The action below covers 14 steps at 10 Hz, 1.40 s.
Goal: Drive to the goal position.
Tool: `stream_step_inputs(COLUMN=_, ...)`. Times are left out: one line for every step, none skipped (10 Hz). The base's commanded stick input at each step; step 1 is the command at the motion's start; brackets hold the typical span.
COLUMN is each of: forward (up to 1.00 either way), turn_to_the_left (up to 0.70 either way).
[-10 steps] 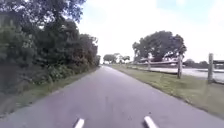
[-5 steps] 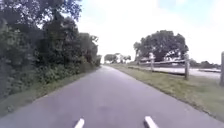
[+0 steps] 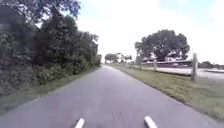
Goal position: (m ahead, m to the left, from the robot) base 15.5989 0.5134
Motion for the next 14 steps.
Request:
stream_step_inputs(forward=0.70, turn_to_the_left=0.00)
stream_step_inputs(forward=0.70, turn_to_the_left=0.00)
stream_step_inputs(forward=0.70, turn_to_the_left=0.00)
stream_step_inputs(forward=0.70, turn_to_the_left=0.00)
stream_step_inputs(forward=0.70, turn_to_the_left=0.00)
stream_step_inputs(forward=0.70, turn_to_the_left=0.00)
stream_step_inputs(forward=0.70, turn_to_the_left=0.00)
stream_step_inputs(forward=0.70, turn_to_the_left=0.00)
stream_step_inputs(forward=0.70, turn_to_the_left=0.00)
stream_step_inputs(forward=0.70, turn_to_the_left=0.00)
stream_step_inputs(forward=0.70, turn_to_the_left=0.00)
stream_step_inputs(forward=0.70, turn_to_the_left=0.00)
stream_step_inputs(forward=0.70, turn_to_the_left=0.00)
stream_step_inputs(forward=0.70, turn_to_the_left=0.00)
